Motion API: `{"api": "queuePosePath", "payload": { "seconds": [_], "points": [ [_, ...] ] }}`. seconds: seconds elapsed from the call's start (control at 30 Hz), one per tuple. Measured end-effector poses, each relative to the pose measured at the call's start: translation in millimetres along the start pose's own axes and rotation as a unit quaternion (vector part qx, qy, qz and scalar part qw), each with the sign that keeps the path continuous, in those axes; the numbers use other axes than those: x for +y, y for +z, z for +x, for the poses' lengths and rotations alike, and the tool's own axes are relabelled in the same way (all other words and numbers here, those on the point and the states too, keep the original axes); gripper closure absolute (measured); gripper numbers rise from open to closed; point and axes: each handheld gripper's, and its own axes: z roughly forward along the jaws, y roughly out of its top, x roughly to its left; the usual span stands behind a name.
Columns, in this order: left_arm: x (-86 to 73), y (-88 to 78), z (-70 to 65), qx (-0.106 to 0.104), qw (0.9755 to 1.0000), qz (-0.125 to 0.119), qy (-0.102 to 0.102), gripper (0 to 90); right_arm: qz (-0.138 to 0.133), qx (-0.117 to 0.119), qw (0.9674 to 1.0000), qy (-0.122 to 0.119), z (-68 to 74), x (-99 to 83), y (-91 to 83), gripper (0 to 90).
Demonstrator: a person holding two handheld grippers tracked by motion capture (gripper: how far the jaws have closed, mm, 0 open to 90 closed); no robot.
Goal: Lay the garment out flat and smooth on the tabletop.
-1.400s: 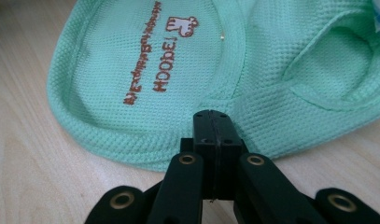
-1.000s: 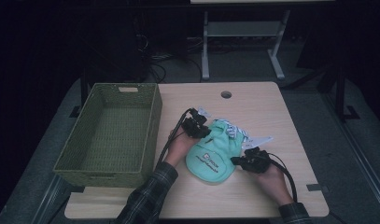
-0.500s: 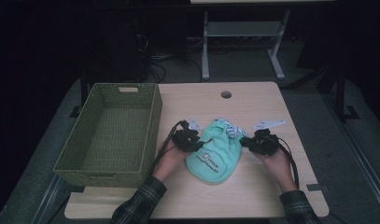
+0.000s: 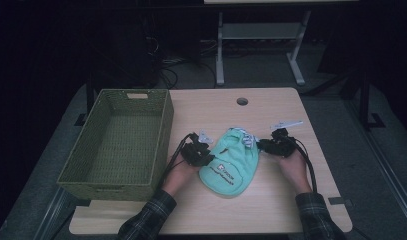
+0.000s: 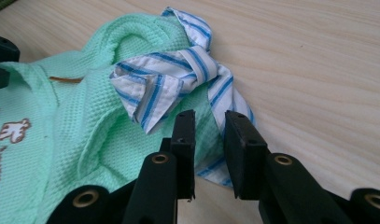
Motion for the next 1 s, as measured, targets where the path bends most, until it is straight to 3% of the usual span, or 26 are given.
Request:
{"api": "queuePosePath", "payload": {
  "seconds": [0.2,0.43,0.6,0.67,0.77,0.9,1.0],
  "points": [
    [-2.1,3.4,-1.0,0.001,0.9999,0.011,0.006,86.4,0.016,-0.006,0.9998,-0.006,1.7,-3.0,9.4,86.3],
    [-1.3,-1.5,-4.6,-0.002,0.9998,0.017,0.006,88.0,0.014,-0.011,0.9997,-0.017,3.1,-2.2,4.1,88.3],
    [-3.4,-3.5,-4.7,0.001,0.9997,0.022,0.000,88.2,0.017,-0.035,0.9990,-0.022,-12.0,-6.2,-3.1,88.6],
    [-3.4,-3.0,-5.3,-0.010,0.9998,0.018,-0.004,88.1,0.018,-0.037,0.9991,-0.013,-16.9,-8.2,-4.5,88.5],
    [-0.6,-3.4,-9.3,-0.010,0.9999,0.009,0.004,85.1,0.018,-0.035,0.9992,-0.011,-19.2,-9.3,-5.7,86.3],
    [6.3,-12.6,-11.0,-0.022,0.9995,-0.021,-0.003,76.5,0.003,-0.031,0.9994,-0.013,-14.1,-8.6,-14.8,80.6],
    [11.7,-16.7,-10.0,-0.019,0.9992,-0.034,0.002,76.7,0.002,-0.026,0.9995,-0.017,-9.5,-9.7,-21.2,80.7]
  ]
}}
